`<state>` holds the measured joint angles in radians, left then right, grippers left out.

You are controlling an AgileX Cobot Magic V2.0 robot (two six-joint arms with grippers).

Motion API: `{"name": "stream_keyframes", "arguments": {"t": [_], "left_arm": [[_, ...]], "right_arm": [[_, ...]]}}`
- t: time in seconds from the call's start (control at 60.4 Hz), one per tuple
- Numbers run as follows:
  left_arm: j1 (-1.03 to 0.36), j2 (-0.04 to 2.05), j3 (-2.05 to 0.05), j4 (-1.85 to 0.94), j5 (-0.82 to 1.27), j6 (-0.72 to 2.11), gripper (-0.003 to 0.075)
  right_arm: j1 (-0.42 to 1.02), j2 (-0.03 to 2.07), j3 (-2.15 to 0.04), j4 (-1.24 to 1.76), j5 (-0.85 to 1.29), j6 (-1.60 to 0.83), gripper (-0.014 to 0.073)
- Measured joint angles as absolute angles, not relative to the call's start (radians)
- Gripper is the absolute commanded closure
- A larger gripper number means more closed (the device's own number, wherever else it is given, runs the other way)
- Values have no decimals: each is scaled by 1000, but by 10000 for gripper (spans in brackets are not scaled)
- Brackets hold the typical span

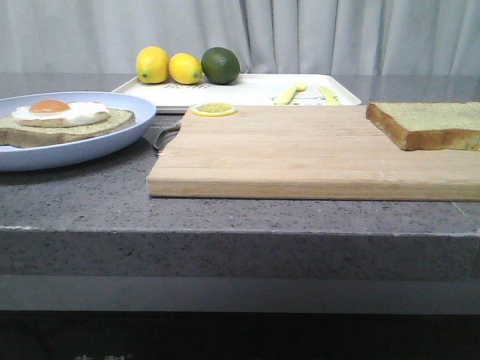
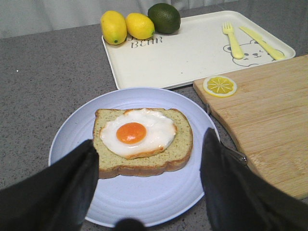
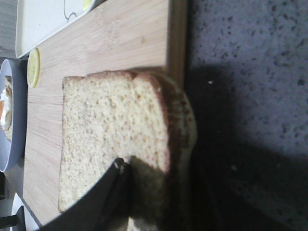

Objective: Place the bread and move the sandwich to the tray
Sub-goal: 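Grasp the plain bread slice edge with the right gripper and lift, then carry the bread slice with the right gripper over the egg toast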

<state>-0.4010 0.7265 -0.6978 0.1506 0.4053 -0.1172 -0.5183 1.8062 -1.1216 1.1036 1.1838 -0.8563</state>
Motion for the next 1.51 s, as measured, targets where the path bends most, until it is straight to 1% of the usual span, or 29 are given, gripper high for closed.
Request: {"name": "stream_keyframes", "arguments": {"t": [0.182,0.348,0.613,0.812,0.944,1.143,1.292,1.424,1.507], "left_arm": [[-401,726,-698,151,405,-117,278],[-401,726,-698,151,405,-117,278],[-401,726,-698,151,405,-117,278],[-401,726,-698,164,405,-117,278],[-401,726,-698,184,405,-117,278],[-401,726,-698,195,405,-117,278],[-391,726,-698,195,403,-134,278],[-341,726,-698,195,401,-159,278],[-313,726,-698,195,399,-165,278]], "right_arm": [[-518,1787,-1122,1104,1184,-837,384],[-518,1700,-1122,1102,1184,-834,386],[-517,1522,-1122,1137,1191,-833,496],[-485,1452,-1120,1231,1194,-825,497],[-389,1444,-1120,1347,1194,-825,497],[-177,1444,-1120,1498,1175,-825,497],[9,1444,-1120,1565,1008,-825,497],[165,1470,-1120,1660,851,-826,497],[243,1503,-1120,1729,789,-850,497]]}}
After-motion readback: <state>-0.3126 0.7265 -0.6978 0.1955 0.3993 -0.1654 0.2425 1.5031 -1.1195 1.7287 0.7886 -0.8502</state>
